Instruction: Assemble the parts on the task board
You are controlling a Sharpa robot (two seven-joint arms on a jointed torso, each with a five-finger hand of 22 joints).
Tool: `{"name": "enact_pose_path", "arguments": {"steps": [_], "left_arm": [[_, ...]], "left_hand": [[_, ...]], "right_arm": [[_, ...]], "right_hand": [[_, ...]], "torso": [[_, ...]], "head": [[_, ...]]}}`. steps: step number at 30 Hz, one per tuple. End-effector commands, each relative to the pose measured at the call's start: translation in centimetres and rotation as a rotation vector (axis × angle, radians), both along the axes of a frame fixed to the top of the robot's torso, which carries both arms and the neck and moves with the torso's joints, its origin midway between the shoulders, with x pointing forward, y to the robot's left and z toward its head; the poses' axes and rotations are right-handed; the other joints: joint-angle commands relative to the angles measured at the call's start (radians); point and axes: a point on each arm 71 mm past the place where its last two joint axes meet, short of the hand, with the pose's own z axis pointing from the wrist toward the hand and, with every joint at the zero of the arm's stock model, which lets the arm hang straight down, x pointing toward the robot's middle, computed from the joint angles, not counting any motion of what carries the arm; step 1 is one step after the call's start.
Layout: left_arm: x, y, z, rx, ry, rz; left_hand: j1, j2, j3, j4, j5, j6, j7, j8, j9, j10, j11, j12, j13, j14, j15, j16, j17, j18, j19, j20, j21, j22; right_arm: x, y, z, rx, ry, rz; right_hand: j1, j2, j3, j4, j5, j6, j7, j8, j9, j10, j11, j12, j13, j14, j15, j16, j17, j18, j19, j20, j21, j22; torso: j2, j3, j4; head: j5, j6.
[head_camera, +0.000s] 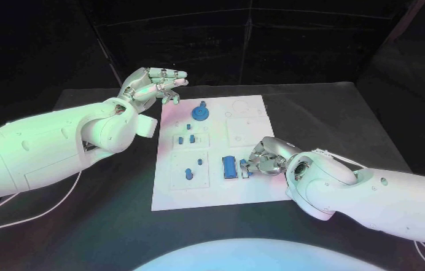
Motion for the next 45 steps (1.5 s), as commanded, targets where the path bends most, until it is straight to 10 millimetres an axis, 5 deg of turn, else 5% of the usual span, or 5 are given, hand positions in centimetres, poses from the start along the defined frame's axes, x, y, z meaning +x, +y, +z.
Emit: {"name": "enact_pose_path", "arguments": {"steps": [1,19,24,27,45], "left_arm": [[-0.1,-0.3,0.2,-0.023,-0.008,-0.036],[-0.1,-0.3,0.2,-0.024,-0.008,-0.038],[-0.1,-0.3,0.2,-0.024,-0.009,-0.036],[-0.1,-0.2,0.2,-0.024,-0.009,-0.035],[0.0,-0.1,0.2,-0.018,-0.008,-0.025]], "left_hand": [[-0.001,0.006,-0.005,-0.002,-0.005,-0.004,0.001,0.004,-0.001,-0.008,0.003,0.005,0.0,0.002,0.006,0.004,-0.001,0.013,0.004,0.003,-0.004,-0.001],[-0.001,0.006,-0.005,-0.002,-0.005,-0.004,0.001,0.004,-0.001,-0.008,0.003,0.005,0.0,0.002,0.006,0.004,-0.001,0.013,0.004,0.003,-0.004,-0.001],[-0.001,0.006,-0.005,-0.002,-0.005,-0.004,0.001,0.004,-0.001,-0.008,0.003,0.005,0.0,0.002,0.006,0.004,-0.001,0.013,0.004,0.003,-0.004,-0.001],[-0.001,0.005,-0.005,-0.002,-0.005,-0.004,0.001,0.004,-0.001,-0.008,0.003,0.005,0.0,0.002,0.006,0.004,-0.001,0.013,0.004,0.003,-0.004,-0.001],[-0.002,0.005,-0.007,-0.001,-0.004,-0.005,0.002,0.003,-0.001,-0.009,0.003,0.006,0.0,0.002,0.006,0.004,0.0,0.013,0.004,0.004,-0.004,-0.002]], "right_arm": [[-0.1,0.3,-0.1,-0.019,0.012,0.02],[-0.4,0.6,0.2,-0.021,-0.007,0.04],[-0.3,0.5,0.3,-0.02,-0.019,0.037],[-0.3,0.4,0.4,-0.021,-0.027,0.037],[-1.3,-1.0,0.7,-0.066,-0.006,0.1]], "right_hand": [[-0.01,0.0,0.0,0.009,-0.007,0.009,0.0,0.008,0.004,0.025,-0.018,0.011,0.006,0.063,-0.009,-0.005,0.042,-0.012,0.018,-0.01,0.005,0.035],[-0.125,0.011,-0.051,0.048,-0.114,0.009,-0.002,0.033,0.038,0.04,-0.019,0.03,0.024,0.063,-0.011,-0.005,0.042,-0.014,0.021,-0.013,0.01,0.044],[-0.216,0.032,-0.09,0.048,-0.29,0.003,-0.004,0.044,0.056,0.041,-0.02,0.029,0.026,0.063,-0.012,-0.006,0.042,-0.013,0.021,-0.014,0.01,0.044],[-0.25,0.038,-0.102,0.05,-0.343,-0.001,-0.004,0.048,0.064,0.04,-0.02,0.028,0.026,0.064,-0.012,-0.006,0.043,-0.013,0.021,-0.014,0.009,0.044],[-0.085,0.018,-0.082,-0.026,-0.354,-0.013,-0.003,0.062,0.09,0.043,-0.021,0.032,0.036,0.064,-0.012,-0.006,0.042,-0.014,0.022,-0.014,0.011,0.049]], "torso": [[0.0,0.0008,-0.0014],[0.0,0.0009,-0.0018],[-0.001,0.0008,-0.0016],[-0.001,0.0009,-0.0005],[-0.002,0.0006,-0.0028]], "head": [[0.002,-0.001],[0.002,-0.002],[0.001,-0.001],[0.001,-0.001],[0.0,0.002]]}}
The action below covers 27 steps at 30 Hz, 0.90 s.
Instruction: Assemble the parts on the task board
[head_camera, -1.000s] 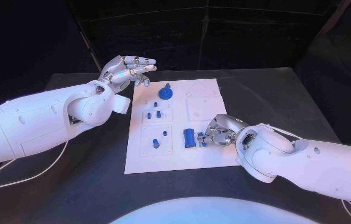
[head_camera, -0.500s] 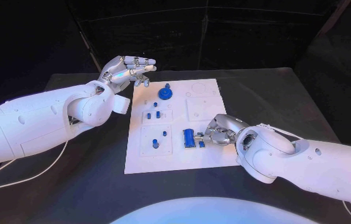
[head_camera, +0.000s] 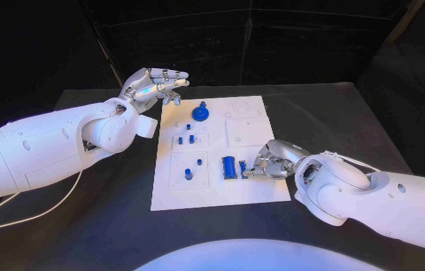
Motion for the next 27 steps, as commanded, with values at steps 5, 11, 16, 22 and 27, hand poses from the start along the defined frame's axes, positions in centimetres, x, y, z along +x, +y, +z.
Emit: {"name": "enact_pose_path", "arguments": {"steps": [5,11,16,22,27], "left_arm": [[0.08,-0.15,0.13,-0.008,-0.009,-0.004],[0.09,-0.19,0.13,-0.008,-0.009,-0.004],[0.09,-0.2,0.12,-0.008,-0.009,-0.004],[0.09,-0.2,0.12,-0.008,-0.008,-0.003],[0.09,-0.18,0.11,-0.007,-0.007,-0.003]], "left_hand": [[-0.001,0.006,-0.006,-0.001,-0.004,-0.005,0.001,0.003,-0.001,-0.005,-0.001,0.006,0.0,0.002,0.006,0.005,0.001,0.013,0.004,0.004,-0.005,-0.001],[-0.001,0.006,-0.006,-0.001,-0.004,-0.005,0.001,0.003,-0.001,-0.005,-0.001,0.006,0.0,0.002,0.006,0.005,0.001,0.013,0.004,0.004,-0.005,-0.001],[-0.001,0.006,-0.006,-0.001,-0.004,-0.005,0.001,0.003,-0.001,-0.005,-0.001,0.006,0.0,0.002,0.006,0.005,0.001,0.013,0.004,0.004,-0.005,-0.001],[-0.001,0.006,-0.006,-0.001,-0.004,-0.005,0.001,0.003,-0.001,-0.005,-0.001,0.006,0.0,0.002,0.006,0.005,0.001,0.013,0.004,0.004,-0.005,-0.001],[-0.001,0.006,-0.006,-0.001,-0.004,-0.005,0.001,0.003,-0.001,-0.005,-0.001,0.006,0.0,0.002,0.006,0.005,0.001,0.013,0.004,0.004,-0.005,-0.001]], "right_arm": [[-0.18,0.25,-0.06,-0.025,0.01,0.06],[0.07,0.23,-0.26,-0.032,0.013,0.057],[0.32,0.27,-0.42,-0.036,0.013,0.046],[0.6,0.3,-0.57,-0.038,0.01,0.031],[0.71,0.32,-0.71,-0.046,0.016,0.034]], "right_hand": [[0.03,0.005,0.002,-0.015,-0.004,-0.01,0.0,0.007,0.003,0.002,0.002,0.0,0.015,0.064,-0.005,-0.006,0.043,-0.014,0.022,-0.007,0.003,0.049],[0.036,0.011,0.004,-0.018,0.002,-0.011,0.0,0.008,0.005,0.002,0.002,0.0,0.016,0.064,-0.005,-0.006,0.043,-0.014,0.022,-0.007,0.004,0.049],[0.038,0.017,0.005,-0.018,0.006,-0.011,0.0,0.008,0.006,0.003,0.002,0.001,0.017,0.064,-0.005,-0.007,0.043,-0.014,0.022,-0.007,0.004,0.049],[0.031,0.033,0.004,-0.01,0.022,-0.012,0.0,0.009,0.009,0.004,0.002,0.002,0.018,0.064,-0.005,-0.006,0.043,-0.014,0.022,-0.007,0.004,0.051],[0.036,0.033,0.003,-0.012,0.03,-0.013,-0.001,0.009,0.01,0.004,0.001,0.001,0.018,0.064,-0.005,-0.006,0.043,-0.014,0.022,-0.007,0.004,0.05]], "torso": [[0.0,-0.0001,0.0021],[0.001,-0.001,0.0022],[0.001,-0.0002,0.0003],[0.001,-0.0006,0.0013],[0.001,0.0002,0.0006]], "head": [[-0.005,0.003],[-0.002,0.002],[0.0,0.002],[0.002,-0.001],[0.003,-0.001]]}}
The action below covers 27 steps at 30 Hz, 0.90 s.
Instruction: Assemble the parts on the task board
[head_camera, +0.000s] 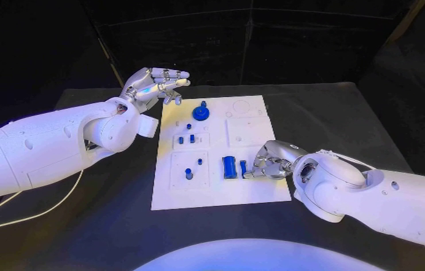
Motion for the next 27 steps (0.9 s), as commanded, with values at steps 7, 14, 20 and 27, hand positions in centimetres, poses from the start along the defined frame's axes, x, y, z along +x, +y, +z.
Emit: {"name": "enact_pose_path", "arguments": {"steps": [7,14,20,27], "left_arm": [[0.0,0.0,0.2,-0.007,-0.007,-0.002],[0.0,0.1,0.1,-0.007,-0.008,0.0],[0.1,0.1,0.1,-0.005,-0.009,0.005],[0.4,0.4,-0.1,-0.016,0.012,0.046]], "left_hand": [[-0.001,0.006,-0.006,-0.001,-0.004,-0.005,0.001,0.003,-0.001,-0.005,-0.001,0.006,0.0,0.002,0.006,0.005,0.0,0.013,0.004,0.004,-0.005,-0.001],[-0.001,0.006,-0.006,-0.001,-0.004,-0.005,0.001,0.003,-0.001,-0.005,-0.001,0.006,0.0,0.002,0.006,0.005,0.0,0.013,0.004,0.004,-0.005,-0.001],[-0.001,0.007,-0.008,0.0,-0.004,-0.005,0.001,0.004,-0.001,-0.006,-0.001,0.007,0.0,-0.002,0.006,0.0,-0.012,0.013,0.004,0.004,-0.006,-0.002],[-0.023,-0.006,-0.034,0.015,-0.005,-0.011,0.004,0.003,-0.001,-0.012,0.002,0.011,0.0,-0.08,0.014,-0.082,-0.129,0.012,-0.032,0.01,-0.038,-0.018]], "right_arm": [[-0.1,0.3,-0.1,-0.011,0.019,0.027],[-0.4,0.3,0.5,0.068,-0.007,0.027],[-0.4,-0.6,1.1,0.281,-0.003,0.008],[2.3,-2.4,1.8,0.598,0.049,-0.073]], "right_hand": [[0.029,-0.003,-0.005,-0.02,0.006,-0.011,-0.002,0.004,0.005,0.004,-0.002,-0.01,0.015,0.064,-0.006,-0.007,0.043,-0.013,0.02,-0.007,0.001,0.046],[0.027,-0.011,-0.015,-0.022,0.008,-0.024,0.005,-0.003,0.004,-0.009,0.003,-0.035,-0.002,0.064,-0.003,-0.007,0.043,-0.01,0.014,-0.006,-0.009,0.032],[0.031,-0.014,-0.026,-0.021,0.033,-0.085,0.031,-0.044,-0.009,-0.065,0.025,-0.134,-0.072,0.063,0.014,-0.008,0.041,0.005,-0.022,0.008,-0.064,-0.045],[0.134,0.033,0.004,-0.063,0.032,-0.161,0.07,-0.11,-0.035,-0.325,0.058,-0.584,-0.407,0.059,0.039,-0.014,0.033,0.083,-0.205,0.032,-0.384,-0.442]], "torso": [[-0.001,0.0006,-0.0021],[-0.002,-0.0002,-0.0014],[-0.008,-0.0023,-0.0018],[-0.027,-0.0089,0.0027]], "head": [[-0.001,-0.001],[-0.004,0.003],[-0.012,0.021],[-0.024,0.049]]}}
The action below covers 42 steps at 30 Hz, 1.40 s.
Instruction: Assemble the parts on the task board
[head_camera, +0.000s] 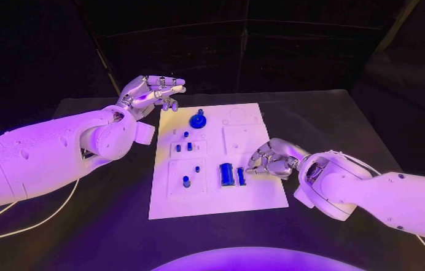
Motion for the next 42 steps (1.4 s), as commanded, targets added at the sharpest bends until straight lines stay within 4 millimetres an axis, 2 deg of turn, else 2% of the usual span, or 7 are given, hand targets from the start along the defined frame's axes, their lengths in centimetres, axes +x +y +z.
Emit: {"name": "enact_pose_path", "arguments": {"steps": [1,10,25,26,36,39,42], "left_arm": [[0.3,0.3,-0.1,-0.022,0.016,0.044],[1.9,1.0,-0.9,-0.062,0.056,0.161],[4.0,1.1,-2.8,-0.054,0.062,0.279],[3.8,0.9,-2.9,-0.038,0.074,0.24],[2.2,-0.2,-3.7,-0.01,0.08,0.279],[1.1,-0.9,-4.0,0.008,0.08,0.304],[-0.3,-1.6,-4.3,0.03,0.078,0.335]], "left_hand": [[-0.018,-0.01,-0.022,0.007,-0.004,-0.008,0.001,0.003,-0.001,-0.011,0.005,0.008,0.0,-0.05,0.003,-0.042,-0.032,0.012,-0.035,0.006,-0.03,-0.016],[-0.001,0.004,-0.057,0.029,-0.004,-0.049,-0.005,-0.017,-0.003,-0.041,0.032,-0.019,-0.012,-0.313,0.076,-0.472,-0.226,-0.009,-0.325,0.067,-0.324,-0.214],[0.029,0.033,-0.141,0.033,-0.002,-0.067,-0.01,-0.026,-0.004,-0.135,0.087,-0.08,-0.012,-0.324,0.144,-0.829,-0.37,0.016,-0.478,0.167,-0.484,-0.476],[-0.375,0.09,-0.214,0.048,-0.037,-0.355,-0.059,-0.09,-0.068,-0.433,0.029,-0.144,-0.075,-0.613,0.095,-0.882,-0.449,-0.051,-0.697,0.08,-0.549,-0.59],[-0.658,0.09,-0.27,0.048,-0.125,-0.567,-0.097,-0.09,-0.068,-0.653,-0.01,-0.144,-0.075,-0.808,0.06,-0.929,-0.449,-0.067,-0.845,0.022,-0.549,-0.679],[-0.733,0.09,-0.283,0.048,-0.125,-0.621,-0.107,-0.09,-0.068,-0.71,-0.021,-0.144,-0.075,-0.861,0.051,-0.939,-0.449,-0.077,-0.885,0.006,-0.549,-0.7],[-0.793,0.09,-0.295,0.048,-0.125,-0.665,-0.181,-0.09,-0.068,-0.755,-0.029,-0.144,-0.075,-0.903,-0.02,-0.947,-0.449,-0.088,-0.917,-0.007,-0.549,-0.718]], "right_arm": [[1.9,-0.6,1.1,0.358,0.019,-0.062],[9.4,-2.3,1.9,0.655,-0.045,-0.156],[16.0,-1.2,1.4,0.779,-0.103,-0.218],[15.8,-1.1,1.1,0.688,-0.112,-0.229],[14.1,-0.3,1.4,0.752,-0.13,-0.287],[12.9,0.2,1.6,0.788,-0.137,-0.328],[11.5,0.7,1.9,0.825,-0.141,-0.377]], "right_hand": [[0.042,0.013,0.01,-0.022,-0.007,-0.016,0.011,-0.023,-0.011,-0.085,0.011,-0.152,-0.119,0.056,0.01,-0.018,0.021,0.037,-0.1,0.008,-0.187,-0.215],[0.188,0.061,0.036,-0.063,-0.048,-0.001,0.054,-0.14,-0.103,-0.101,0.07,-0.603,-0.641,-0.311,0.084,-0.566,-0.58,0.063,-0.319,0.073,-0.699,-0.603],[0.148,0.059,0.023,-0.094,-0.06,-0.047,0.089,-0.175,-0.237,-0.132,0.121,-0.733,-0.934,-0.346,0.13,-0.868,-0.985,0.061,-0.339,0.159,-1.012,-0.83],[-0.318,0.023,0.094,-0.165,-0.124,-0.32,0.028,-0.237,-0.271,-0.44,0.077,-0.795,-0.996,-0.682,0.051,-1.029,-1.075,-0.005,-0.634,0.093,-1.051,-0.873],[-0.658,-0.065,0.146,-0.165,-0.163,-0.516,-0.013,-0.237,-0.354,-0.665,0.046,-0.795,-0.996,-0.919,0.051,-1.15,-1.156,-0.022,-0.839,0.049,-1.153,-0.912],[-0.733,-0.065,0.157,-0.165,-0.173,-0.56,-0.023,-0.237,-0.354,-0.715,-0.026,-0.795,-0.996,-0.973,0.051,-1.177,-1.171,-0.033,-0.886,0.039,-1.153,-0.986],[-0.812,-0.065,0.169,-0.165,-0.183,-0.607,-0.034,-0.237,-0.354,-0.768,-0.026,-0.795,-0.996,-1.031,0.051,-1.204,-1.187,-0.044,-0.937,0.028,-1.153,-0.986]], "torso": [[-0.015,-0.0055,0.0038],[-0.049,-0.0162,0.008],[-0.061,-0.0143,0.0154],[-0.062,-0.0147,0.0113],[-0.108,0.0032,0.0078],[-0.116,0.0065,0.0072],[-0.117,0.0068,0.0071]], "head": [[-0.009,0.023],[-0.009,0.106],[-0.002,0.172],[-0.001,0.164],[0.03,0.163],[0.036,0.163],[0.037,0.163]]}}
